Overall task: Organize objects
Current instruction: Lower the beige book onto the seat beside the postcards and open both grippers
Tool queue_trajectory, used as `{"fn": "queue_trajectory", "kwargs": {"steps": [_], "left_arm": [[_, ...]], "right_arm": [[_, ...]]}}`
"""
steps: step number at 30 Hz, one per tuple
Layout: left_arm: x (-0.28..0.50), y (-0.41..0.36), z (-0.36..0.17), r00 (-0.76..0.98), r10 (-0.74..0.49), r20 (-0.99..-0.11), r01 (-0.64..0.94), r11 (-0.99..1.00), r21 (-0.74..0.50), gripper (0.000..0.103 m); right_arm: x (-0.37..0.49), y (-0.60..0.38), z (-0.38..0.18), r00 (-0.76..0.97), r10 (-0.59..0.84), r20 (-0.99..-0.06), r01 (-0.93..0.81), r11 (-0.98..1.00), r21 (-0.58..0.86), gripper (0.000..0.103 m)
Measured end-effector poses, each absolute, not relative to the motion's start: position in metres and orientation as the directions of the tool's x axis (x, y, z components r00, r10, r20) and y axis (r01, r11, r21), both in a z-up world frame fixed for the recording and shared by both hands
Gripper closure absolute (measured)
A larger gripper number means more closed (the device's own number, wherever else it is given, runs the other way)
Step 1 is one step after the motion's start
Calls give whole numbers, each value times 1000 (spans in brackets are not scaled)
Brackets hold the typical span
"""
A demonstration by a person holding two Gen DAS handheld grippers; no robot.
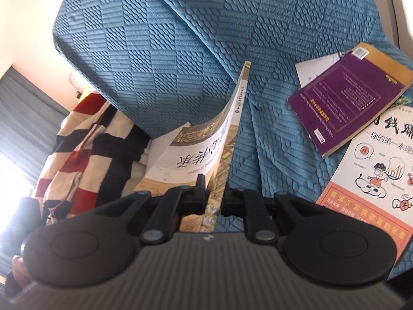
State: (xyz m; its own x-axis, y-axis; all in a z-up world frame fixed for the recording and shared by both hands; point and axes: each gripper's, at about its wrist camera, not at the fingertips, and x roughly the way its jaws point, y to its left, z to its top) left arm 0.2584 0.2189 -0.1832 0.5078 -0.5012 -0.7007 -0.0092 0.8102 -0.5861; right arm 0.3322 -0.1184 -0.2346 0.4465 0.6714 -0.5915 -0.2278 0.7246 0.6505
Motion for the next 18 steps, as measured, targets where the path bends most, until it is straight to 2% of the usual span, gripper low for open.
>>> {"fn": "queue_trajectory", "kwargs": {"steps": [8, 18], "left_arm": [[271, 217, -228, 453, -481, -751, -49, 827, -559, 90], [270, 202, -252, 401, -450, -798, -71, 853, -517, 90]], "right_arm": [[342, -112, -276, 425, 659, -620, -216, 739, 638, 89], [338, -118, -310, 406, 645, -647, -180, 751, 636, 88]]}}
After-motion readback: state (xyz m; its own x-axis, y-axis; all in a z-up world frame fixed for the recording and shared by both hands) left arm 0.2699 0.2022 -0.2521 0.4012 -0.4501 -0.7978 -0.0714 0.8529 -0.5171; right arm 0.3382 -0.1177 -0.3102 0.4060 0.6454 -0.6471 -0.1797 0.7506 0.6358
